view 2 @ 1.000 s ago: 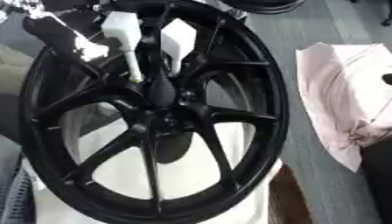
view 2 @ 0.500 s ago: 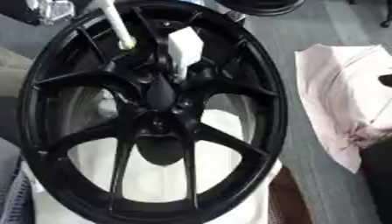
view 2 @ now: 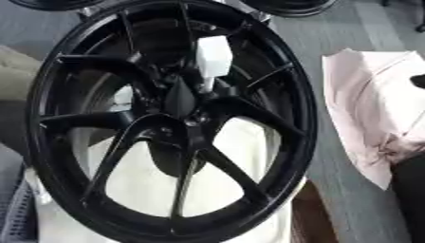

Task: Pull the pin out of the wheel hub.

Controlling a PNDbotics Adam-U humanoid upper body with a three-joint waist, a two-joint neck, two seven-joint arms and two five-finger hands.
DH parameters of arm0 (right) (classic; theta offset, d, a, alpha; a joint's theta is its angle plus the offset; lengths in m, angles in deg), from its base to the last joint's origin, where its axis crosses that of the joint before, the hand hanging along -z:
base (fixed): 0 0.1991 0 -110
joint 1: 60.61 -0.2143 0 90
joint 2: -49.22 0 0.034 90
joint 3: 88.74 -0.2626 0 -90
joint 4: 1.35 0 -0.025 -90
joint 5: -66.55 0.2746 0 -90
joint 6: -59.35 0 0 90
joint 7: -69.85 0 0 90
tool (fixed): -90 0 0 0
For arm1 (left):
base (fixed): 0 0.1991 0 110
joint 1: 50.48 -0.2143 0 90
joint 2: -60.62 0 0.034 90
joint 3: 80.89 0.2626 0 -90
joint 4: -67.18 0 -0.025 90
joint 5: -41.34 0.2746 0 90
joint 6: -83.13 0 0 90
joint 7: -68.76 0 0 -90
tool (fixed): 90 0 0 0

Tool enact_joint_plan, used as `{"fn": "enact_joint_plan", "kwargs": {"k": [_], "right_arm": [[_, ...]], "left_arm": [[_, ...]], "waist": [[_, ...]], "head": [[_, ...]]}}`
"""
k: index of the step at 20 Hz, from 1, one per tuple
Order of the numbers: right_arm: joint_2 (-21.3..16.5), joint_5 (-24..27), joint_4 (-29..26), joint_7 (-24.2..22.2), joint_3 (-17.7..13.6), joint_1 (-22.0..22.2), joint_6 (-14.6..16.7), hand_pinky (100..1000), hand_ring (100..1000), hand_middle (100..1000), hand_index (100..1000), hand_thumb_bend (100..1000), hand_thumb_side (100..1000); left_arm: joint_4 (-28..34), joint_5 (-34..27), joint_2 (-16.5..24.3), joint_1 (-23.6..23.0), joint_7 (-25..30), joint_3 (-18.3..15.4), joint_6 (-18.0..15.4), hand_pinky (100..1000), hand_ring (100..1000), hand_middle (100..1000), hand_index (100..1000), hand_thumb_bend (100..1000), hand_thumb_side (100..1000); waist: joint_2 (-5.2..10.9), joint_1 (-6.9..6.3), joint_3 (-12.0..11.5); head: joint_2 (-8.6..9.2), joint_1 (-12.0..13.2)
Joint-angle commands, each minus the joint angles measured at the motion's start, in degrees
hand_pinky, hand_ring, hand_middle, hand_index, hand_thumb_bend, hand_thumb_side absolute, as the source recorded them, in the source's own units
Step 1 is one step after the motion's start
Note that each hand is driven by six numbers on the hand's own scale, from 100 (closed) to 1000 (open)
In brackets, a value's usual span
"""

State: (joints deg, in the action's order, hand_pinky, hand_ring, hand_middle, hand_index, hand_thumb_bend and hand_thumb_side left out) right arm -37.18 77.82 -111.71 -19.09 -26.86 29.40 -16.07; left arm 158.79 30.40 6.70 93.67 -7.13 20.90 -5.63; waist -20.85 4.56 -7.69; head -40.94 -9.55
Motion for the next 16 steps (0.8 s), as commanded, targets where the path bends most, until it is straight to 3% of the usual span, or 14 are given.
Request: {"fn": "enact_joint_plan", "kwargs": {"k": [1,2,4,5,6,7,8,9,10,11,12,13,15,16], "right_arm": [[-0.91,0.16,-1.6,0.97,-1.22,0.1,0.01,730,627,518,625,100,685],[-0.89,0.09,-1.72,1.17,-1.37,0.18,0.0,730,628,519,625,100,669],[-0.92,0.03,-1.94,1.57,-1.61,0.25,-0.05,730,628,519,625,100,666],[-0.97,0.03,-2.04,1.75,-1.69,0.24,-0.08,730,628,519,625,100,661],[-1.03,0.06,-2.14,1.89,-1.72,0.23,-0.11,730,628,519,625,100,661],[-1.14,0.11,-2.26,1.99,-1.73,0.21,-0.1,730,628,519,625,100,655],[-1.24,0.18,-2.36,2.07,-1.73,0.18,-0.1,730,628,519,625,100,655],[-1.36,0.27,-2.45,2.14,-1.71,0.11,-0.1,730,628,520,626,100,650],[-1.47,0.38,-2.52,2.18,-1.67,0.07,-0.11,730,628,520,626,100,648],[-1.59,0.5,-2.57,2.19,-1.61,0.04,-0.11,730,628,520,626,100,646],[-1.69,0.62,-2.61,2.15,-1.52,0.04,-0.11,730,628,520,626,100,645],[-1.78,0.73,-2.63,2.1,-1.43,0.06,-0.09,729,628,520,626,100,642],[-1.96,1.0,-2.63,2.0,-1.25,0.18,-0.05,729,628,520,626,100,639],[-2.06,1.14,-2.62,1.93,-1.14,0.26,-0.02,729,628,520,626,100,638]], "left_arm": [[-3.41,-2.13,3.24,-2.58,-3.23,-5.92,-1.58,100,158,100,333,100,667],[-4.77,-1.98,3.32,-4.13,-4.18,-7.46,-2.07,100,179,100,357,100,474],[-7.19,-1.03,3.06,-7.18,-6.06,-10.52,-2.89,100,200,116,383,100,457],[-7.87,-0.37,2.69,-8.75,-7.02,-12.08,-3.16,163,269,192,458,100,431],[-8.06,0.49,2.24,-10.38,-8.03,-13.72,-3.3,173,281,206,471,100,427],[-7.9,1.44,1.7,-12.05,-9.05,-15.38,-3.17,328,462,410,640,100,388],[-7.4,2.4,1.17,-13.66,-10.04,-17.0,-2.95,352,485,439,662,100,384],[-6.71,3.41,0.67,-15.33,-11.07,-18.67,-2.58,569,735,736,823,100,512],[-5.91,4.39,0.15,-16.95,-12.07,-20.28,-2.18,624,790,807,866,100,661],[-4.98,5.44,-0.39,-18.66,-13.12,-21.98,-1.77,635,793,813,886,100,761],[-4.05,6.45,-0.85,-20.31,-14.13,-23.31,-1.38,634,790,810,889,100,803],[-3.26,7.39,-1.32,-21.83,-15.07,-24.28,-0.9,612,773,791,882,248,949],[-1.49,8.98,-2.66,-24.72,-16.85,-26.23,0.3,548,725,737,839,259,924],[-0.26,9.0,-3.43,-26.16,-17.73,-27.35,0.58,518,695,697,804,197,875]], "waist": [[1.5,-0.1,-0.56],[1.53,-0.04,-0.88],[1.59,0.0,-1.29],[1.63,0.02,-1.4],[1.67,0.02,-1.43],[1.7,0.0,-1.41],[1.72,-0.02,-1.33],[1.75,-0.04,-1.23],[1.79,-0.05,-1.1],[1.87,-0.06,-0.94],[1.98,-0.06,-0.76],[2.11,-0.07,-0.59],[2.47,-0.08,-0.19],[2.66,-0.08,0.04]], "head": [[-0.08,-1.19],[-0.09,-1.51],[-0.06,-1.88],[-0.03,-2.01],[-0.03,-2.05],[0.03,-2.03],[0.11,-1.93],[0.23,-1.79],[0.31,-1.65],[0.37,-1.51],[0.4,-1.36],[0.41,-1.2],[0.31,-0.75],[0.23,-0.47]]}}
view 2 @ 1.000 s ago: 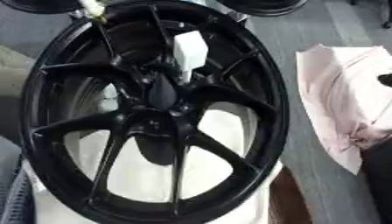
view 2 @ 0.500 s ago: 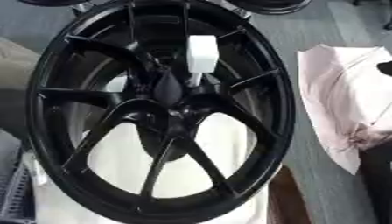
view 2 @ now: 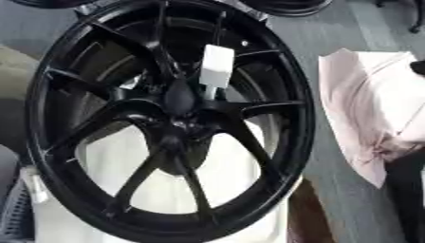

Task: Pull the pin out of the wheel hub.

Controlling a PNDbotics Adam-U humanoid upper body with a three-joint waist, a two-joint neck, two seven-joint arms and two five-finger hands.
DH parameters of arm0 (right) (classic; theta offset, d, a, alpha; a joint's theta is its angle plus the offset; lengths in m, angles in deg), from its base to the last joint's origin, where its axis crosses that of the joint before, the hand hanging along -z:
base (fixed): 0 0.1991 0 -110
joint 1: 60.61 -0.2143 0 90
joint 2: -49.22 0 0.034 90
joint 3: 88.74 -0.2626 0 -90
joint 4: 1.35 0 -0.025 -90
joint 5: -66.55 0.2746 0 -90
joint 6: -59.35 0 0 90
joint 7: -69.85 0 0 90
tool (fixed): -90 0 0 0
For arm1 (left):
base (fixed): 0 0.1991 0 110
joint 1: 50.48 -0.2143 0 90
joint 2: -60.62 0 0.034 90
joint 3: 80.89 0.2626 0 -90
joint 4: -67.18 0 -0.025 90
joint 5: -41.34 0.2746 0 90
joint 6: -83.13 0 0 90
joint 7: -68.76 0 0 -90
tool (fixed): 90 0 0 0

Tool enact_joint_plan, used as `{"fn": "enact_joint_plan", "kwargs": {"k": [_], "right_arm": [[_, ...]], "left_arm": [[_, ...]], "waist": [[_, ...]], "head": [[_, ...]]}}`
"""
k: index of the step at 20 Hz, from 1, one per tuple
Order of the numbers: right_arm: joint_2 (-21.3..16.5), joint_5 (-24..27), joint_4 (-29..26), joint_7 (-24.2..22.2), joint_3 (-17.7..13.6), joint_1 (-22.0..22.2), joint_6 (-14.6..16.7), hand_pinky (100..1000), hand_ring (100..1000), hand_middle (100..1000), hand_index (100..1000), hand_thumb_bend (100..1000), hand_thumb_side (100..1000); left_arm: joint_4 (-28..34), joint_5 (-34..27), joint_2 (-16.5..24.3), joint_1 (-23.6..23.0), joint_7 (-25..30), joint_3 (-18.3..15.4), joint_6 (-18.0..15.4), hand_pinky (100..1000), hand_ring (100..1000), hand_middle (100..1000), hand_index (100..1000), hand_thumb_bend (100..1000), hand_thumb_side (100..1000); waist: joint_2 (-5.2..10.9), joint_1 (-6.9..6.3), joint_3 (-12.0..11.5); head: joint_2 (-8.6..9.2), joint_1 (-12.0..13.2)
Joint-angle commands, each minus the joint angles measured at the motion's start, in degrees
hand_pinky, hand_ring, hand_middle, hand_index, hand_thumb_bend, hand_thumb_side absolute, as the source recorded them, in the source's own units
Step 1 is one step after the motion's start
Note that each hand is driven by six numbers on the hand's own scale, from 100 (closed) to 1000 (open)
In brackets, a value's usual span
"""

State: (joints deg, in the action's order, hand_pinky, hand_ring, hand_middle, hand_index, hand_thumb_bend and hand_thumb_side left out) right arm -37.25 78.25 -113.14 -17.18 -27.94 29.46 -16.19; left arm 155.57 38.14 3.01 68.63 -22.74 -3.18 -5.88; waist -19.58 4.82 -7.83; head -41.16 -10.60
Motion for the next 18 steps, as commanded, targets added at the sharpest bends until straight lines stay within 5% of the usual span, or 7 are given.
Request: {"fn": "enact_joint_plan", "kwargs": {"k": [1,7,18], "right_arm": [[-2.1,0.87,-1.16,-0.08,0.07,0.26,0.15,729,628,520,626,100,634],[-2.79,2.01,-1.0,-0.87,0.93,0.61,0.65,729,628,520,626,100,617],[-3.37,3.11,-0.82,-1.16,1.26,0.83,1.68,727,629,521,627,100,597]], "left_arm": [[4.34,0.78,-0.46,-2.62,-3.04,-4.23,0.83,454,626,617,731,102,802],[13.53,-4.66,-3.75,-10.53,-8.9,-6.72,-2.13,349,486,469,594,100,594],[23.71,-17.05,-7.57,-11.96,-20.92,-1.5,-6.26,348,461,445,567,100,620]], "waist": [[1.59,-0.34,0.42],[2.76,-0.09,1.9],[3.2,0.79,2.4]], "head": [[0.37,0.88],[-0.15,2.69],[0.47,3.57]]}}
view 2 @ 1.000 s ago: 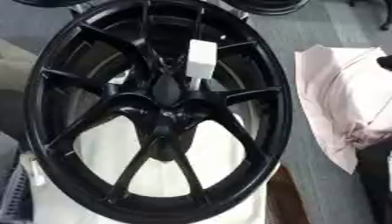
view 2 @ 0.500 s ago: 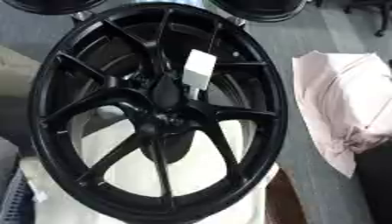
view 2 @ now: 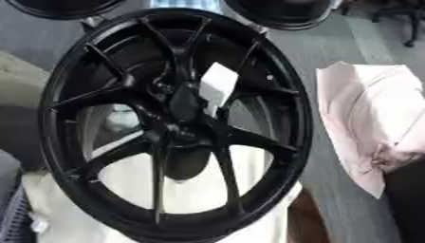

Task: Pull the pin out of the wheel hub.

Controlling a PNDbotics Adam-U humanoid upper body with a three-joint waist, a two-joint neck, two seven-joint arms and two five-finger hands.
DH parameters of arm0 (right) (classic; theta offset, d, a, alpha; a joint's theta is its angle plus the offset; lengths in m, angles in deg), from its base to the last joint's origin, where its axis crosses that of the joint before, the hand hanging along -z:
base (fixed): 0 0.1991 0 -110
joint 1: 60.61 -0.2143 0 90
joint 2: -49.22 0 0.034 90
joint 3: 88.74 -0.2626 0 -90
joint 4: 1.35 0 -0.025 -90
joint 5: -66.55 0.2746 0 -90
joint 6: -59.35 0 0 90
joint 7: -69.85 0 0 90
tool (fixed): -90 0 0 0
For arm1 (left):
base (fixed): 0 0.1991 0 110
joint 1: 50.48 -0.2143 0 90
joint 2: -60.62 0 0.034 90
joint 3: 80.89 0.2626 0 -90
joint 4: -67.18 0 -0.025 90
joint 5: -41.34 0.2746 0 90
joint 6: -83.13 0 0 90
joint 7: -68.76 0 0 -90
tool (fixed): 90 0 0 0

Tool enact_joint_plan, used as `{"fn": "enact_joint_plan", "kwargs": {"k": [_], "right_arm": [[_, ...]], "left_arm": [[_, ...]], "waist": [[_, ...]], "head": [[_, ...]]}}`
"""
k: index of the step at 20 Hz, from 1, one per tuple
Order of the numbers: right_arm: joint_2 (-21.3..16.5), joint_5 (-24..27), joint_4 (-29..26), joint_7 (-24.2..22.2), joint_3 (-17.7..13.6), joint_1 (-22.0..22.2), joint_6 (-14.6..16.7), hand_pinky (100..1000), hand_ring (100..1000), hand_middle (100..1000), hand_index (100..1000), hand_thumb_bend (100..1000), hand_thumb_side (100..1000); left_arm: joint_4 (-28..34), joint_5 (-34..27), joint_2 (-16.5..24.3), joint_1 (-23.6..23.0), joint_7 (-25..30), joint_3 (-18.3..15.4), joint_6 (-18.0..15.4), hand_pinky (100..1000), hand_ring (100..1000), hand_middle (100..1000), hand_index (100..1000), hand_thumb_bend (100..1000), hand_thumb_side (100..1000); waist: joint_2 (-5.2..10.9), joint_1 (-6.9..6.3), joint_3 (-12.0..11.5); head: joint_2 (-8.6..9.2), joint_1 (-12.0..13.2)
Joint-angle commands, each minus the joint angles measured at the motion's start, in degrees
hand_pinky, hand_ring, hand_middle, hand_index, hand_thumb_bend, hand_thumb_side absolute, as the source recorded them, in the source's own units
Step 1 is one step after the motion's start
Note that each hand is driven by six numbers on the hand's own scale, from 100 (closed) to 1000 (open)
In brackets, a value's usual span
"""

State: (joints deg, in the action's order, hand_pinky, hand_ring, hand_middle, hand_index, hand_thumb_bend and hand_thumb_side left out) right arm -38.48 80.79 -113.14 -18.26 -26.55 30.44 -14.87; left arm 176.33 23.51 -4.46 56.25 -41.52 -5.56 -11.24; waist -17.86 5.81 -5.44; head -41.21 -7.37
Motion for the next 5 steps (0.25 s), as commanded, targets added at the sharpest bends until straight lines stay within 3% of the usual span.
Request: {"fn": "enact_joint_plan", "kwargs": {"k": [1,5], "right_arm": [[-2.17,0.69,-0.8,-0.14,-0.06,-0.27,0.38,727,629,521,627,100,596],[-2.37,1.2,-0.76,-0.41,0.23,-0.66,0.58,726,629,521,627,100,589]], "left_arm": [[3.7,-3.4,-0.98,0.52,-2.52,1.33,-1.03,350,461,445,568,100,626],[5.19,-6.39,-5.43,0.72,-1.49,2.58,-0.27,345,456,442,567,100,650]], "waist": [[1.47,-0.11,0.01],[1.38,0.34,0.1]], "head": [[0.53,0.45],[0.71,0.75]]}}
